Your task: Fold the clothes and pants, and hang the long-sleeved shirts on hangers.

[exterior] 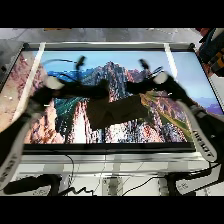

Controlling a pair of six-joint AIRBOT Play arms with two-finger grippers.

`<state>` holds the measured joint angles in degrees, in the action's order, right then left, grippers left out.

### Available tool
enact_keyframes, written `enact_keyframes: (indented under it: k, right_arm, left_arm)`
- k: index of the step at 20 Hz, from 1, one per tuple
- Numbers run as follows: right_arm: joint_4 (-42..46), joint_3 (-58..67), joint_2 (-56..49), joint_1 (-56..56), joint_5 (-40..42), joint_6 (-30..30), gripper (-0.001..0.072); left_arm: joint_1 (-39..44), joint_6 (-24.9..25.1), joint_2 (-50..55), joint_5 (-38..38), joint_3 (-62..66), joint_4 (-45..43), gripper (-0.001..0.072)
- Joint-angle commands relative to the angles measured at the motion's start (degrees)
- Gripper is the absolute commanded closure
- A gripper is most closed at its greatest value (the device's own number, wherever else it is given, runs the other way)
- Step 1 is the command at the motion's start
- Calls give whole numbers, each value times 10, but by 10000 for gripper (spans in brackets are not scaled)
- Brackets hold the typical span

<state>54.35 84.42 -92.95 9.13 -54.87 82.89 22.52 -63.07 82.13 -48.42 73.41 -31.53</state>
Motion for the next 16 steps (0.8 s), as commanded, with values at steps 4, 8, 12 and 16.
enact_keyframes:
  k: [4, 8, 12, 16]
  right_arm:
    - [63, 0, 24, -189, -135, -1, 698]
    - [123, 0, 24, -214, -96, -1, 544]
    - [152, 0, 3, -228, -67, -1, 559]
    - [20, 0, -72, -245, -189, -176, 615]
  left_arm:
    - [189, 0, 153, 303, 11, 158, 677]
    - [187, 5, 153, 304, 12, 157, -8]
    - [141, 5, 108, 302, 12, 139, -8]
    - [93, 5, 53, 270, 12, 75, -8]
